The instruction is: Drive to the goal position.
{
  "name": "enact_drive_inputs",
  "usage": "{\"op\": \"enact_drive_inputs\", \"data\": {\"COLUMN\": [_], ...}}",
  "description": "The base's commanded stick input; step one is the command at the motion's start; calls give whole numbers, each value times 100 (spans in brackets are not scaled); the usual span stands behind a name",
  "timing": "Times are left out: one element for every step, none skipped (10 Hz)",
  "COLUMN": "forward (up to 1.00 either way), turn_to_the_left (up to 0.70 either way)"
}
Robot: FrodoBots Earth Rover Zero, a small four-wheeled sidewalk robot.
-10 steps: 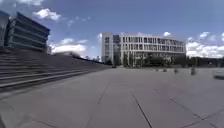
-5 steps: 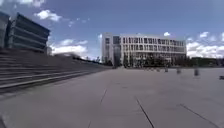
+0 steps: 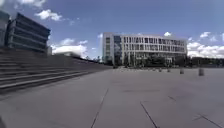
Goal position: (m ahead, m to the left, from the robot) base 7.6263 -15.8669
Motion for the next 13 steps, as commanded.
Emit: {"op": "enact_drive_inputs", "data": {"forward": [70, 70, 70, 70, 70, 70, 70, 70, 70, 70, 70, 70, 70], "turn_to_the_left": [0, 0, 0, 0, 0, 0, 0, 0, 0, 0, 0, 4, 8]}}
